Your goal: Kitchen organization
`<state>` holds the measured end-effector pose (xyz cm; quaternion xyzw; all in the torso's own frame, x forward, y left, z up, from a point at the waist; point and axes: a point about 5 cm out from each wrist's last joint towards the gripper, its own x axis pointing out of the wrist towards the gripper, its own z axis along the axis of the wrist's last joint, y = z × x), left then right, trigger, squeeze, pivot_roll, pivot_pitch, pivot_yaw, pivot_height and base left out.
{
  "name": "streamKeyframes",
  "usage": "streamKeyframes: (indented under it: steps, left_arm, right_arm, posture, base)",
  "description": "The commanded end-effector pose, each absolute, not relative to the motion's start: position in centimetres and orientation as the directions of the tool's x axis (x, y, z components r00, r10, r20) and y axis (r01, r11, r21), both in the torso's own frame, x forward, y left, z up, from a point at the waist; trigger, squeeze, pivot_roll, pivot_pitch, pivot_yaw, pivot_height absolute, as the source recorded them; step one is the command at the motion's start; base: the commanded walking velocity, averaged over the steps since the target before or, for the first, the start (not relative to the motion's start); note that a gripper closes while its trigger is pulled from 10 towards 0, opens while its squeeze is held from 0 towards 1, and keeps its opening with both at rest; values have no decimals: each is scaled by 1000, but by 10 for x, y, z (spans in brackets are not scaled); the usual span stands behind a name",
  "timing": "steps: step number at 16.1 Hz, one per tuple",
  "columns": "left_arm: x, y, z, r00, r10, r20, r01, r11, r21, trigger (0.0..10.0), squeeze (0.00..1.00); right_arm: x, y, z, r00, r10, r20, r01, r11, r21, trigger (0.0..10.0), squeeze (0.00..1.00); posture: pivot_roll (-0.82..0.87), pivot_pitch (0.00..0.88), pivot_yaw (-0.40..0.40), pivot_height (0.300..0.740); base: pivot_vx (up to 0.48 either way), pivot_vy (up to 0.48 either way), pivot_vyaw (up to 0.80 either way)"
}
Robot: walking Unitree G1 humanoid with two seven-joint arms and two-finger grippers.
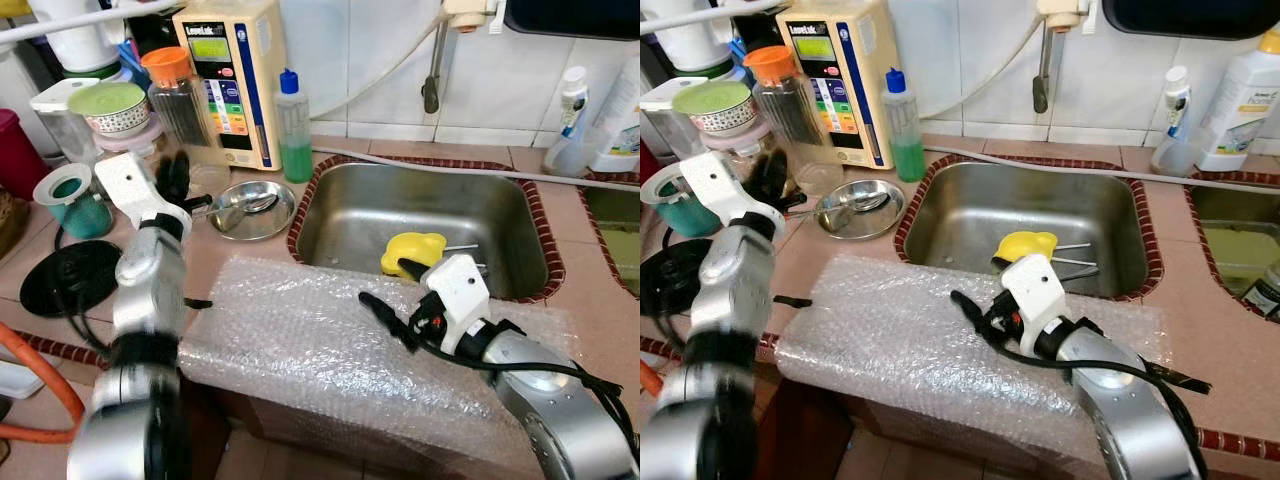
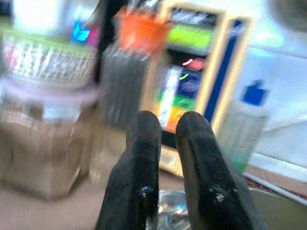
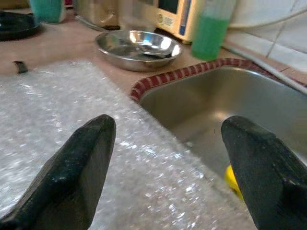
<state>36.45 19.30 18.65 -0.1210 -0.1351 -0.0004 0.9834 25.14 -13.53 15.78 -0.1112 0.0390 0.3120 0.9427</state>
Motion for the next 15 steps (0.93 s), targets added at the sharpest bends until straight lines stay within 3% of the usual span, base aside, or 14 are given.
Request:
streamKeyframes:
  steps: [1,3,6,11,15]
  left_arm:
    - [351,181,182,961,-40,272,87,983,-160,10000,1000]
    - [329,163,163,957,-157,243,179,981,-73,10000,1000]
    - [302,153,143,960,-212,182,220,975,-29,10000,1000]
    - [286,162,146,973,-165,163,164,986,21,10000,1000]
    - [282,158,147,974,-170,149,170,985,15,10000,1000]
  right_arm:
    - [258,-138,164,840,535,-93,-542,816,-201,10000,0]
    - [264,-145,168,883,465,-56,-466,861,-201,10000,0]
    - [270,-152,173,912,409,-24,-405,892,-201,10000,0]
    - [274,-155,176,940,340,15,-332,926,-178,10000,0]
    - [276,-154,174,943,333,13,-326,929,-178,10000,0]
  posture:
    - [-53,0,117,740]
    - [-45,0,116,740]
    - [-45,0,117,740]
    - [-42,0,116,740]
    - [-36,0,116,740]
  base:
    - [0,0,0]
    - [0,0,0]
    - [0,0,0]
    - [0,0,0]
    - [0,0,-584]
